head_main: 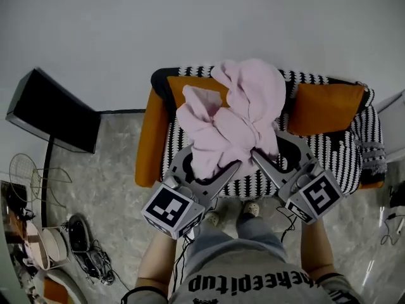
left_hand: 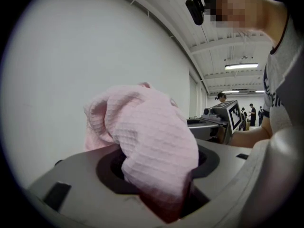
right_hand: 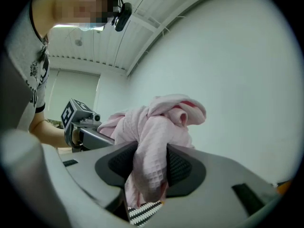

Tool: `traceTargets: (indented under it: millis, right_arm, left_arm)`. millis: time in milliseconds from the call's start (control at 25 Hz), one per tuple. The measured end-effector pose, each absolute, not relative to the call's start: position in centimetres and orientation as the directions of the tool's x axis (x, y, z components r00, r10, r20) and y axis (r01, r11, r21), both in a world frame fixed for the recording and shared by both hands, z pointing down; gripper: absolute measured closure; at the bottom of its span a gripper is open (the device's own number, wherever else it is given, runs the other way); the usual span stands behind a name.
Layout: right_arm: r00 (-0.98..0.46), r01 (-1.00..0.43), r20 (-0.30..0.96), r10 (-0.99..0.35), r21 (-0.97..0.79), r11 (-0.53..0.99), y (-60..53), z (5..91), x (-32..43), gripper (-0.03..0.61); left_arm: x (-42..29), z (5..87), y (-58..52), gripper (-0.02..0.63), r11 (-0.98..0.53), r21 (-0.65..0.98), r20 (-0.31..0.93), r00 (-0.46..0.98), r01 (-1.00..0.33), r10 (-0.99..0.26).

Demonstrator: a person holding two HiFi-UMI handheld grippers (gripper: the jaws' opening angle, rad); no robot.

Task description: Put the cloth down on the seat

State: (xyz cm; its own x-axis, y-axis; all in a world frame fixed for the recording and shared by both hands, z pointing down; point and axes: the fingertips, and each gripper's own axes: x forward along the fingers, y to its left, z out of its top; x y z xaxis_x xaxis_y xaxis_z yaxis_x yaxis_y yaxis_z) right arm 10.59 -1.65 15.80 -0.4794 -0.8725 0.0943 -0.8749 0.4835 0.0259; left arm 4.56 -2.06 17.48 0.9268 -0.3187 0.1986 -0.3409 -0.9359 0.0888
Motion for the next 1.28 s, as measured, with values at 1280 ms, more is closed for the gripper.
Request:
traceTargets:
  millis: [1280]
  right_arm:
    - [-0.829, -0.550, 0.133, -0.544, -0.007, 0.835, -3.6, 18.4, 6.0, 0.385]
  left_arm:
    - [0.5, 20.0, -0.9, 0.322, -0.648, 0.142, 0.240, 0.661, -0.749, -0.711]
